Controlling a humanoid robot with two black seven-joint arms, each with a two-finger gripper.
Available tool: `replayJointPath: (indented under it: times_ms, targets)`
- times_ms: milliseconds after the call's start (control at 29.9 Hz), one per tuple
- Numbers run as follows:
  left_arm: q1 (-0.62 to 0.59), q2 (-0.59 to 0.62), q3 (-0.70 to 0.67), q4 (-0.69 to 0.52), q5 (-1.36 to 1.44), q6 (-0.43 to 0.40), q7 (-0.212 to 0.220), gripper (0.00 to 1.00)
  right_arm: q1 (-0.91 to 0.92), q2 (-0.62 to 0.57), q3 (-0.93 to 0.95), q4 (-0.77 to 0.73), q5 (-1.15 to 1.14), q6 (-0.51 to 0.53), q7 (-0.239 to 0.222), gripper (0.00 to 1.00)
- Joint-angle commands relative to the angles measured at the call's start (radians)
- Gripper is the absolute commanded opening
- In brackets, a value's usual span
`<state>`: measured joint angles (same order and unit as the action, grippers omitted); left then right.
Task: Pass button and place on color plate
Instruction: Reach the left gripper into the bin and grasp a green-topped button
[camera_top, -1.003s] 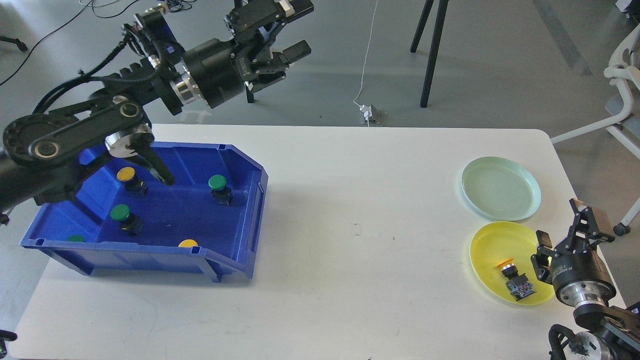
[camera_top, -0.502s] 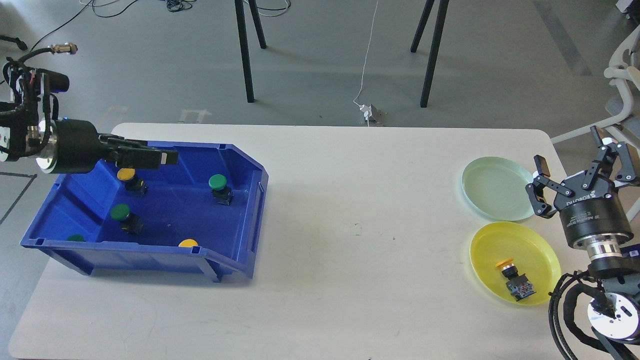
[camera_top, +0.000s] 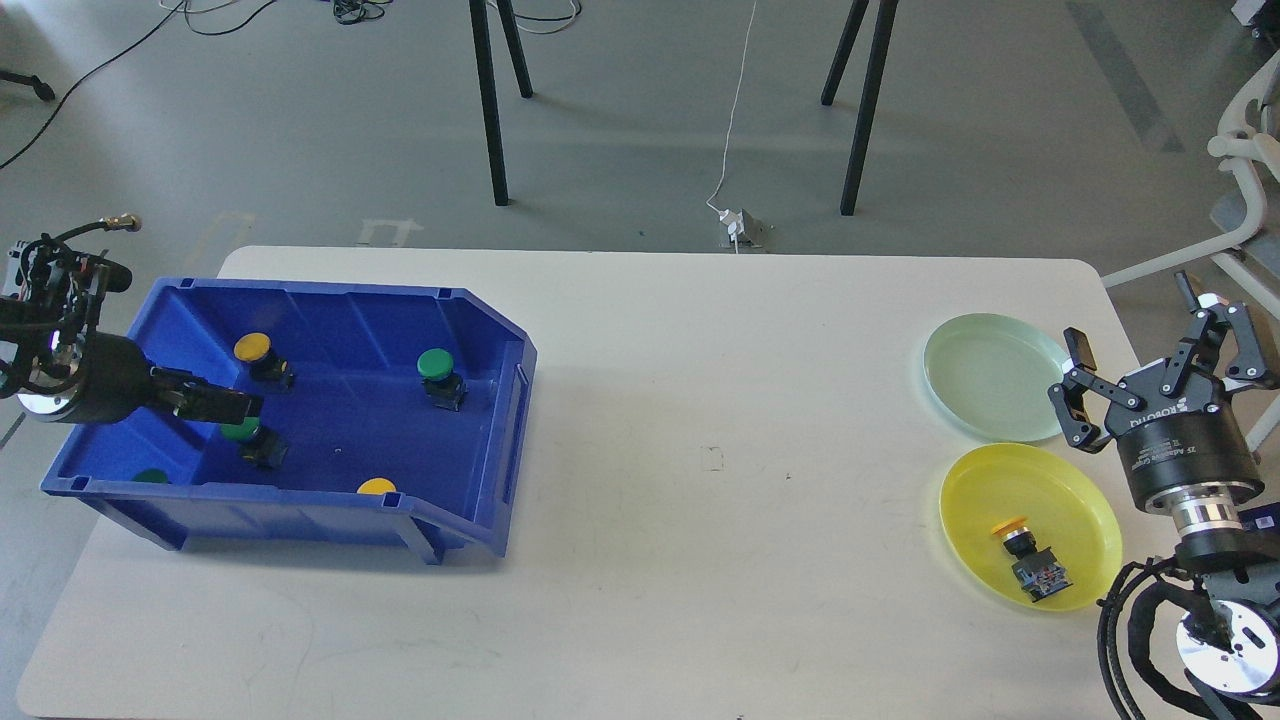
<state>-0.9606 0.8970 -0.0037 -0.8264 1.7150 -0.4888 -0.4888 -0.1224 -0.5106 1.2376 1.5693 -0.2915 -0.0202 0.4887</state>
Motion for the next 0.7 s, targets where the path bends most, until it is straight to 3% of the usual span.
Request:
replayJointPath:
  times_ms: [0, 669]
  targets:
    - [0.002, -0.018, 0.001, 0.006, 0.001, 0.000, 0.000, 0.97, 0.000, 0.000, 0.000, 0.000, 0.000, 0.000, 0.000, 0.97]
    - [0.063, -0.104, 0.001, 0.118, -0.002, 0.032, 0.000, 0.97, -0.008, 0.000, 0.002, 0.000, 0.000, 0.000, 0.000, 0.97]
